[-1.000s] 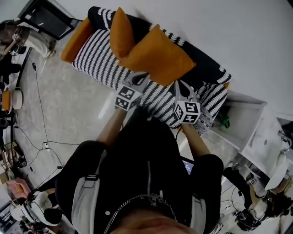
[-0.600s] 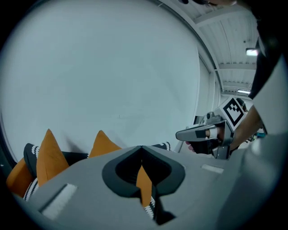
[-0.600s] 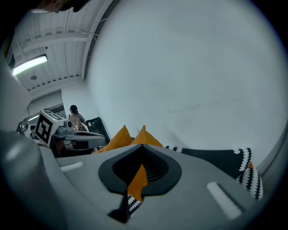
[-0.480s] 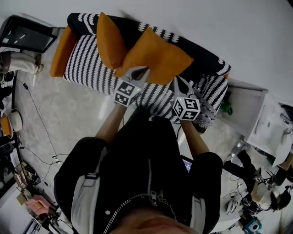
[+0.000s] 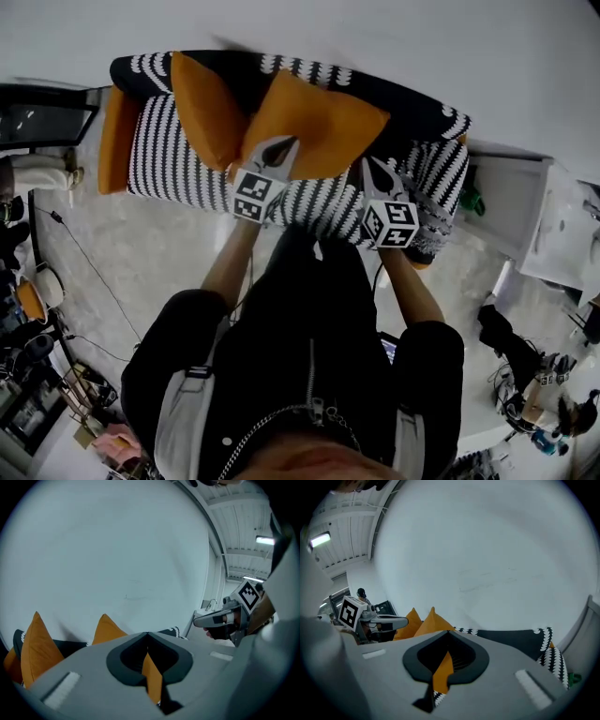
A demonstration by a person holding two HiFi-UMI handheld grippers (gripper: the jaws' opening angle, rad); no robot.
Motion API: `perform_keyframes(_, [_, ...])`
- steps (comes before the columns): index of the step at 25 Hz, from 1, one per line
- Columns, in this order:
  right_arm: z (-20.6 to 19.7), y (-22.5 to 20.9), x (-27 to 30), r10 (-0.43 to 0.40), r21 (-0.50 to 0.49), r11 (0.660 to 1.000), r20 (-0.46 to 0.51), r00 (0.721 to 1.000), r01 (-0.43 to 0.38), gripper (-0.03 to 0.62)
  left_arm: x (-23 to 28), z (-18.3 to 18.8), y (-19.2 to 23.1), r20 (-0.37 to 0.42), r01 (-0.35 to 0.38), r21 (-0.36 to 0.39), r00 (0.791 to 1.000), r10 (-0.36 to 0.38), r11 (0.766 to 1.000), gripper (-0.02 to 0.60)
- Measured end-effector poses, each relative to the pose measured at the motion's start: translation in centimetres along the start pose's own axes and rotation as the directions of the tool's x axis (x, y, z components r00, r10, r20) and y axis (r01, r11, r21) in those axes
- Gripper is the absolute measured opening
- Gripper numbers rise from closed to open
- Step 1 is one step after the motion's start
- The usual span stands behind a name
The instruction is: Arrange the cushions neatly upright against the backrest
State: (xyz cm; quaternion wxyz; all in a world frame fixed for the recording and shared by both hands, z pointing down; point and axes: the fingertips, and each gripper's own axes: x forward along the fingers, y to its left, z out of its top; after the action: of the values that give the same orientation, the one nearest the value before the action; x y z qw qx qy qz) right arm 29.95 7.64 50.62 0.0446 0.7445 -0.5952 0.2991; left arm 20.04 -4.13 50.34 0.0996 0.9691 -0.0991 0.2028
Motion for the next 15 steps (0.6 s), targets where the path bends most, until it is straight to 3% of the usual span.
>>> perform_keyframes(7, [-0.3, -4.5, 1.8, -0.008, 0.058, 0.998, 0.003, 1.000, 0.008, 0.003, 3.4, 2.2, 2.9, 0.012, -0.136, 0.038, 0.991, 0.135, 0.990, 0.018])
perform_keyframes(10, [-0.9, -6.0, 3.2, -0.015, 0.085, 0.996, -0.008, 1.000, 0.015, 0.003, 5.1, 3.2, 6.0, 0.005, -0.201, 0.045, 0.980, 0.201, 0.979, 0.135])
perform_keyframes(15, [-1.1, -8.5, 5.5, -0.017, 0.156, 0.988, -0.006, 1.000, 0.018, 0.003, 7.9, 4.7, 10.2, 0.001, -0.282, 0.054, 0.959, 0.282, 0.958, 0.231])
